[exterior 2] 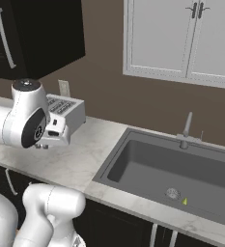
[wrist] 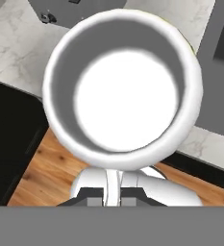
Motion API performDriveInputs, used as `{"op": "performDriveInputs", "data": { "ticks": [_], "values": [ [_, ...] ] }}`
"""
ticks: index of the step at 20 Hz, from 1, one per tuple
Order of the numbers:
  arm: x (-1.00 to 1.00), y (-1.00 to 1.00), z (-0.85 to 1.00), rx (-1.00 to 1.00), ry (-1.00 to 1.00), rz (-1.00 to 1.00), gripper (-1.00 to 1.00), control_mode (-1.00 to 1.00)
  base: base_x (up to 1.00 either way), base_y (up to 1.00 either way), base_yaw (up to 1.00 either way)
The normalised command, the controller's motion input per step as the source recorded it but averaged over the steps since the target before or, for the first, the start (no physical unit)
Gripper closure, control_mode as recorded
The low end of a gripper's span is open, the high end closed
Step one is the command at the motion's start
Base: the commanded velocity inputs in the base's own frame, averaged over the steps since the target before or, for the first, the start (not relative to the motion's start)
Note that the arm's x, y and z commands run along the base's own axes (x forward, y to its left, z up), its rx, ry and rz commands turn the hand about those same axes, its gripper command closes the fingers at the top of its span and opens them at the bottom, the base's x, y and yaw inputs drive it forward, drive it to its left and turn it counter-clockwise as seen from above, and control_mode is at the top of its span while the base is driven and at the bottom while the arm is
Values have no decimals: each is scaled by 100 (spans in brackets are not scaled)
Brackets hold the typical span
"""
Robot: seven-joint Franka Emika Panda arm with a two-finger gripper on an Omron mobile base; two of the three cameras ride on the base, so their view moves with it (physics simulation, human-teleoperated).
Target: Clear the mugs and bowl far away from the sink.
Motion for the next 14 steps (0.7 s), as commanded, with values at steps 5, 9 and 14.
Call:
{"op": "performDriveInputs", "data": {
  "ticks": [5, 9, 14],
  "values": [
    [0, -4, 2, -1, 0, 0, 100, -100, 0, 0, 0],
    [-1, 0, 1, -2, 0, 0, 100, -100, 0, 0, 0],
    [-5, 2, 0, -1, 0, 0, 100, 100, -65, 18, 0]
  ]
}}
